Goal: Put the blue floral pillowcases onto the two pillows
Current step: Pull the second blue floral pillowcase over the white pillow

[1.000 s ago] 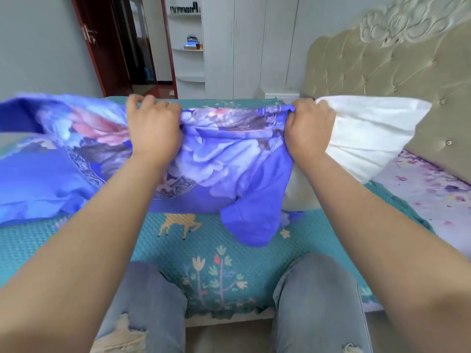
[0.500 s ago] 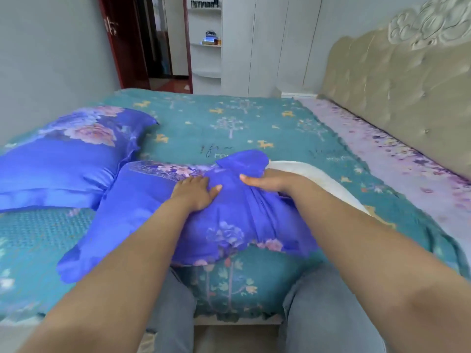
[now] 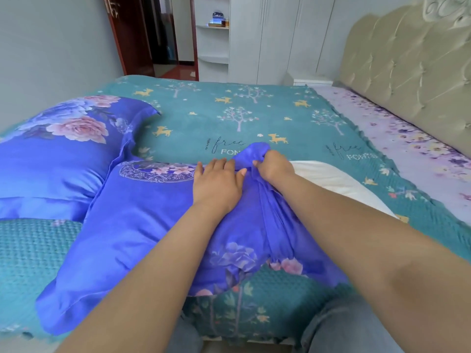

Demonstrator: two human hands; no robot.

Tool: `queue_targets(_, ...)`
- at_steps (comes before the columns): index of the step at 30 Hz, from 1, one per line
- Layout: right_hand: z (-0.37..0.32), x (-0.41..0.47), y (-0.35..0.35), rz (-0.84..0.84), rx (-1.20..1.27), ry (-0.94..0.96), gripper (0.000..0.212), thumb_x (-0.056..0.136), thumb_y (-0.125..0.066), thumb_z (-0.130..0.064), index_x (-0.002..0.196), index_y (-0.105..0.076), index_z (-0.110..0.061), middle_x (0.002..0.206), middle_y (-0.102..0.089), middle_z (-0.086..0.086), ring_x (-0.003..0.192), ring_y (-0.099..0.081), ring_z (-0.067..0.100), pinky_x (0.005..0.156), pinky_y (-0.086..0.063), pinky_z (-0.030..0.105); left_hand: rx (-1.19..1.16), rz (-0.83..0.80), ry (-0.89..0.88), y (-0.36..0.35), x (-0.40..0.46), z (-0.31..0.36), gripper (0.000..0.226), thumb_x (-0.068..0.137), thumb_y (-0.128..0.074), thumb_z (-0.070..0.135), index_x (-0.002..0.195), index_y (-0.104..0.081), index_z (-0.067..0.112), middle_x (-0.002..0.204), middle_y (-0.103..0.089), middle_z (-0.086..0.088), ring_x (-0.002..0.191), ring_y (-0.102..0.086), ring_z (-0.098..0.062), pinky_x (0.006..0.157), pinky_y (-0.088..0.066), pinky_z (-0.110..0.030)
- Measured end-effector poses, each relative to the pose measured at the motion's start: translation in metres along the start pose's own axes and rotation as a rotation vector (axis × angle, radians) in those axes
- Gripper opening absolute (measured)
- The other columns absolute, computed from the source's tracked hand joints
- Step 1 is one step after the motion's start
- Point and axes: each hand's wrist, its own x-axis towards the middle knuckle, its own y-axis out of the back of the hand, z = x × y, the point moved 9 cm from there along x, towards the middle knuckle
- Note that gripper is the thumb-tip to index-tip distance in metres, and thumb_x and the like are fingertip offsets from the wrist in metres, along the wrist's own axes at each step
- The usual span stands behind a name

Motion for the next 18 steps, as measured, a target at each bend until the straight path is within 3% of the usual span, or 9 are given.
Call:
queue_targets(2, 0.01, 0.015, 0.018, 0.079, -0.089, 0.024, 0.032, 0.096, -0.044, -0.026, 0.12, -0.055, -0.008, 0.123, -0.058, 0.016, 0.112, -0.056, 0.034, 0.088, -0.043, 0.036, 0.032, -0.04, 0.024, -0.009, 0.008, 0.004, 0.056, 0.098, -0.019, 0.051, 0.143, -0.032, 0.02, 0.151, -0.032, -0.002, 0.142, -0.022, -0.023, 0.114, -0.006, -0.054)
queue_targets(5, 0.059, 0.038, 0.019, 0.044, -0.161, -0.08, 0.037, 0.094, -0.038, -0.012, 0.128, -0.052, -0.008, 0.131, -0.055, 0.017, 0.119, -0.053, 0.033, 0.095, -0.041, 0.036, 0.045, -0.125, 0.076, -0.029, 0.019, 0.0, 0.061, 0.096, -0.015, 0.056, 0.147, -0.025, 0.024, 0.154, -0.025, -0.003, 0.144, -0.016, -0.026, 0.112, -0.003, -0.06)
queue_targets(9, 0.132, 0.036, 0.034, 0.115, -0.273, -0.25, 0.036, 0.097, -0.035, -0.012, 0.13, -0.047, -0.004, 0.134, -0.051, 0.019, 0.124, -0.049, 0.033, 0.102, -0.037, 0.038, 0.163, -0.083, 0.026, -0.026, 0.025, -0.001, 0.06, 0.096, -0.017, 0.055, 0.144, -0.032, 0.022, 0.153, -0.028, -0.005, 0.143, -0.017, -0.026, 0.114, 0.004, -0.056)
queue_targets(11, 0.156, 0.038, 0.041, 0.133, -0.188, -0.313, 0.037, 0.095, -0.037, -0.01, 0.129, -0.047, -0.002, 0.134, -0.051, 0.021, 0.124, -0.049, 0.035, 0.102, -0.037, 0.039, 0.22, -0.053, 0.006, -0.022, 0.028, -0.004, 0.06, 0.096, -0.017, 0.054, 0.145, -0.032, 0.023, 0.154, -0.027, -0.005, 0.144, -0.015, -0.026, 0.114, 0.007, -0.054)
queue_targets(15, 0.18, 0.045, 0.031, 0.106, 0.079, -0.313, 0.049, 0.081, -0.044, -0.016, 0.127, -0.054, -0.005, 0.127, -0.058, 0.02, 0.117, -0.054, 0.035, 0.099, -0.04, 0.038, 0.233, -0.142, 0.058, -0.028, 0.027, -0.023, 0.062, 0.095, -0.016, 0.057, 0.148, -0.025, 0.026, 0.156, -0.021, -0.002, 0.145, -0.012, -0.025, 0.114, 0.006, -0.055)
queue_targets(18, 0.166, 0.029, 0.032, 0.168, 0.147, -0.289, 0.037, 0.092, -0.047, -0.023, 0.121, -0.057, -0.002, 0.123, -0.058, 0.022, 0.115, -0.055, 0.035, 0.096, -0.041, 0.037, 0.226, -0.198, 0.097, -0.036, 0.022, -0.04, 0.064, 0.094, -0.019, 0.06, 0.148, -0.022, 0.026, 0.157, -0.016, -0.001, 0.145, -0.01, -0.026, 0.114, 0.002, -0.056)
